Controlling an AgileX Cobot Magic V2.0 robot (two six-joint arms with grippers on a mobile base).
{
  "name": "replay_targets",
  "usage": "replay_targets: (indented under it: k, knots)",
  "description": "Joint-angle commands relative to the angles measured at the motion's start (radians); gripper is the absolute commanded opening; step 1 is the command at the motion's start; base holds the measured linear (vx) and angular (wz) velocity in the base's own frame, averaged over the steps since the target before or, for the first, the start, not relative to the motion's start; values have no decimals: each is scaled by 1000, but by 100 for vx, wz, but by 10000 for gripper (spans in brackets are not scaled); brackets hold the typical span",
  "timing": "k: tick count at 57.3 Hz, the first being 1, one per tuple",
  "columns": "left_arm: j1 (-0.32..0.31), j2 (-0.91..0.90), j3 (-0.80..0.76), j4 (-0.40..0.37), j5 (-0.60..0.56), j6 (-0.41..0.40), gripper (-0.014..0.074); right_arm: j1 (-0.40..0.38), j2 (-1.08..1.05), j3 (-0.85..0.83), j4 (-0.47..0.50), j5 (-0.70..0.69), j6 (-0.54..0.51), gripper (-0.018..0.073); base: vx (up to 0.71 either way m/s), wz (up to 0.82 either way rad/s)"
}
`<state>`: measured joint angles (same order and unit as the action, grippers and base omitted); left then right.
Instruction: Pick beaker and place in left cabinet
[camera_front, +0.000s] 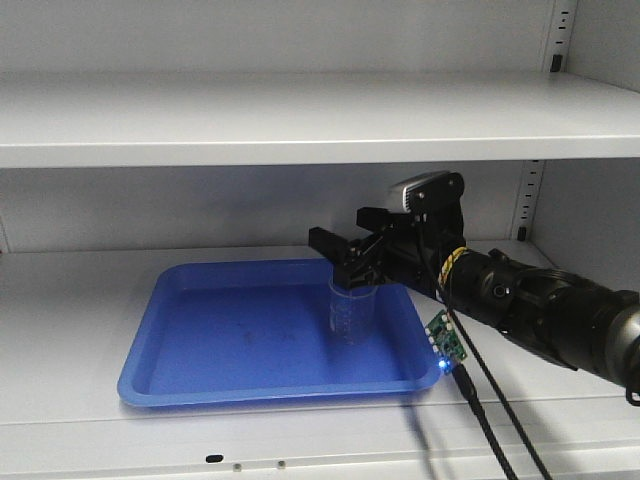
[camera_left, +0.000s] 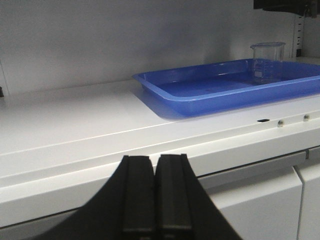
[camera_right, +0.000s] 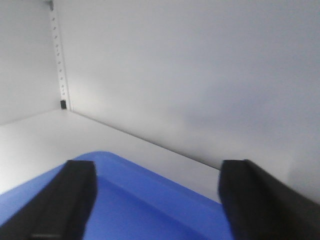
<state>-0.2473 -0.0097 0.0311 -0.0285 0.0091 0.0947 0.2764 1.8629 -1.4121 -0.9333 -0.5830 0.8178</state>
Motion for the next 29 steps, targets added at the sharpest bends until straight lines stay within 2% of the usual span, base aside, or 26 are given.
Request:
replay_targets:
  k: [1, 5, 9, 10, 17, 29]
  knots:
    - [-6, -19, 16, -8, -84, -3, 1, -4, -76, -31, 1, 22, 69, 401, 0, 0]
    - [-6, -19, 16, -8, -84, -3, 1, -4, -97, -19, -66, 94, 128, 236, 0, 0]
    - [-6, -19, 16, -8, -84, -3, 1, -5, -134, 19, -157, 148, 167, 6, 0, 0]
    - [-6, -19, 16, -8, -84, -3, 1, -7, -146, 33, -172, 157, 174, -15, 0, 0]
    - [-6, -19, 16, -8, -84, -3, 1, -7, -231, 151, -258, 199, 182, -11, 0, 0]
    - [-6, -19, 16, -8, -84, -3, 1, -7, -409, 341, -265, 231, 193, -9, 0, 0]
